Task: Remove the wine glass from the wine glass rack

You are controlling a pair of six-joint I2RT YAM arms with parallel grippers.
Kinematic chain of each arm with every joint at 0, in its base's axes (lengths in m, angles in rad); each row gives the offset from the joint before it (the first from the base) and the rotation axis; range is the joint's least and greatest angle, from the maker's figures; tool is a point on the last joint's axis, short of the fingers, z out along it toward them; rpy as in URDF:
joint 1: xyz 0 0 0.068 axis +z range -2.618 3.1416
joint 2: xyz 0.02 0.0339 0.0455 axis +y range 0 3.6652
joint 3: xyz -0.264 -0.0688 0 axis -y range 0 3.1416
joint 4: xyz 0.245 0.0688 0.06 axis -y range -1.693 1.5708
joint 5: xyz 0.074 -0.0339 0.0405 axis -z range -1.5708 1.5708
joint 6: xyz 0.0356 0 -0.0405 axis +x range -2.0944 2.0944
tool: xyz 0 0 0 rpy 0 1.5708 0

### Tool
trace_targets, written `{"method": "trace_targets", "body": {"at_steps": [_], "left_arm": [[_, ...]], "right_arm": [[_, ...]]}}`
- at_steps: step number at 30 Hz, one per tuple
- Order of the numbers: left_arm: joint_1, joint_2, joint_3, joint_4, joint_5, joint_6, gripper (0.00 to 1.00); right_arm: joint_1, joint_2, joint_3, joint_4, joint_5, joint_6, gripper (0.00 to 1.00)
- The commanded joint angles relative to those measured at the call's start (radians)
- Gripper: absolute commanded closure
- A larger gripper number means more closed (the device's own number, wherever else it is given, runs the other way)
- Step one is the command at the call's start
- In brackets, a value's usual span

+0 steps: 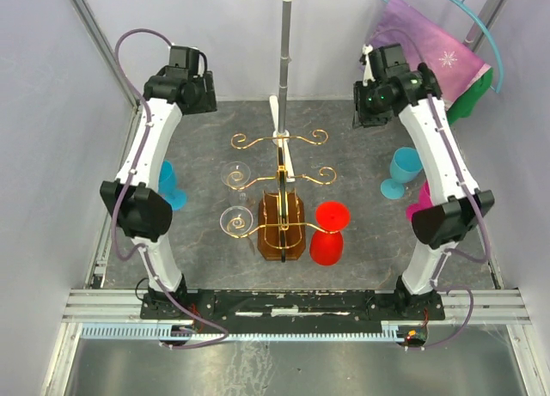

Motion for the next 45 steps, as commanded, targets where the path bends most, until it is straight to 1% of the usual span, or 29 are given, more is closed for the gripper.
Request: {"method": "trace_targets", "body": {"at_steps": [1,3,6,10,13,14,17,18,20,23,27,32,35,38,40,45], "left_arm": [[0.003,-0.154,-0.046,0.006,0.001,-0.088,0.28],[0.004,-0.232,-0.106,0.047,0.012,-0.117,0.31],[0.003,-0.363,-0.210,0.121,0.068,-0.154,0.31],[0.001,-0.534,-0.401,0.210,0.239,-0.261,0.37],[0.000,-0.658,-0.527,0.257,0.294,-0.301,0.41],[0.000,-0.689,-0.547,0.255,0.302,-0.297,0.44],[-0.009,-0.752,-0.597,0.228,0.323,-0.312,0.61],[-0.009,-0.776,-0.624,0.240,0.357,-0.332,0.64],[-0.009,-0.825,-0.696,0.296,0.440,-0.391,0.67],[-0.010,-0.863,-0.787,0.358,0.521,-0.456,0.69],[-0.011,-0.858,-0.846,0.374,0.562,-0.466,0.70],[-0.026,-0.856,-0.877,0.410,0.603,-0.495,0.58],[-0.028,-0.859,-0.900,0.434,0.638,-0.518,0.55],[-0.031,-0.868,-0.925,0.456,0.659,-0.536,0.57],[-0.032,-0.865,-0.938,0.457,0.666,-0.535,0.61],[-0.045,-0.866,-0.948,0.442,0.668,-0.523,0.65]], "right_arm": [[-0.001,-0.127,0.071,-0.042,-0.038,0.042,0.60],[-0.001,-0.156,0.069,-0.055,-0.070,0.057,0.60],[-0.001,-0.205,0.043,-0.068,-0.122,0.076,0.60],[0.004,-0.280,-0.004,-0.086,-0.197,0.095,0.59],[0.011,-0.312,0.005,-0.140,-0.227,0.093,0.58],[0.012,-0.323,0.005,-0.156,-0.230,0.091,0.58],[0.014,-0.356,-0.008,-0.188,-0.229,0.092,0.58],[0.015,-0.363,-0.013,-0.196,-0.228,0.097,0.58],[0.016,-0.380,-0.031,-0.202,-0.227,0.104,0.58],[0.017,-0.402,-0.070,-0.196,-0.228,0.118,0.59],[0.017,-0.419,-0.086,-0.197,-0.230,0.132,0.59],[0.017,-0.437,-0.089,-0.211,-0.213,0.133,0.59],[0.017,-0.447,-0.096,-0.210,-0.207,0.135,0.59],[0.016,-0.457,-0.108,-0.203,-0.200,0.141,0.59],[0.017,-0.461,-0.116,-0.197,-0.197,0.143,0.59],[0.017,-0.459,-0.116,-0.192,-0.188,0.143,0.59]]}}
